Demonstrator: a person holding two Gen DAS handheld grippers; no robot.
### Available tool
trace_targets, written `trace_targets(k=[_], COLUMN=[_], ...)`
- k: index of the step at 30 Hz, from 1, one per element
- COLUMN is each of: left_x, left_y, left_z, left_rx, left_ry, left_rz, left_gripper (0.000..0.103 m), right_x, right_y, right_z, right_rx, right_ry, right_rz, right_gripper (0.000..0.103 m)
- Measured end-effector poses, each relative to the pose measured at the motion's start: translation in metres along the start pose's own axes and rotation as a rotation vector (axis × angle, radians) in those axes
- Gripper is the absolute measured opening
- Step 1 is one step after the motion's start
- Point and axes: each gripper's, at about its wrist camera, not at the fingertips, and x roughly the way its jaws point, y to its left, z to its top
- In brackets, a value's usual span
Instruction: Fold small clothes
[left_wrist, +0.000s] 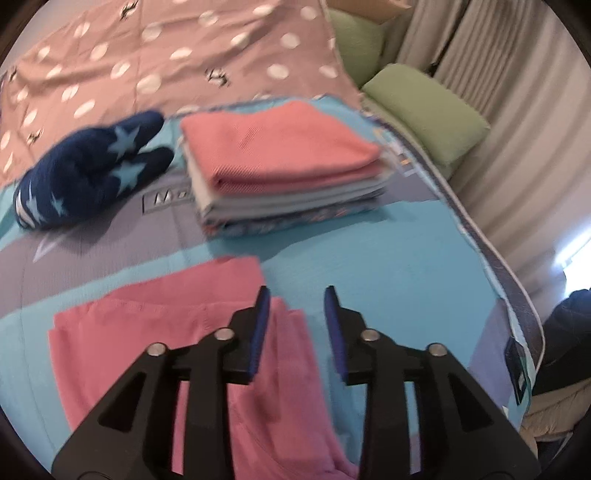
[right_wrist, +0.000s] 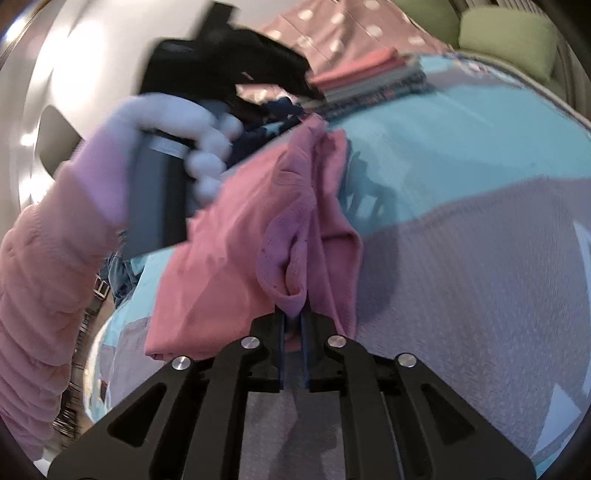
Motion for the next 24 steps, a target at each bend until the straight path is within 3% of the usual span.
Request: trace_targets(k=[6,11,14,18,20,24], left_x=[-0.040,-0.082,-0.109,-0.142,-0.153,-0.160], left_y=[0.003,0.032,0.060,0.085,0.093,0.101], left_z=[-0.023,-0.082,-0.124,-0.175,-0.196,-0.232], left_rx=[0.048,0.090,0.097,0.101,0.086,0.049], left_ry=[-0.060,-0.090,-0.122,-0.155,-0.160,-0.140], left_rz=[-0.029,-0.018,0.051,0.126,0.131,0.122], left_gripper=[0.050,0.057,0.060,0.066,0.067,0.068], right_x=[-0.002,-0.006,-0.011,-0.028,-0.031,-0.023], right_y=[0.001,-0.002,-0.004,-0.002,0.001,0.025], right_z=[-0.004,-0.008,-0.008,-0.008,-0.005,0.006], right_rx=[-0.010,-0.007,-0.019,-0.076,-0.112,-0.245], right_ry=[0.000,0.008,0.007,-0.031,-0.036,-0.034], right_rz=[-0.014,-0.013,-0.025,-0.078,-0.073,-0.085], right_gripper=[0.010,0.011,0.011,0.020,0.021,0.033])
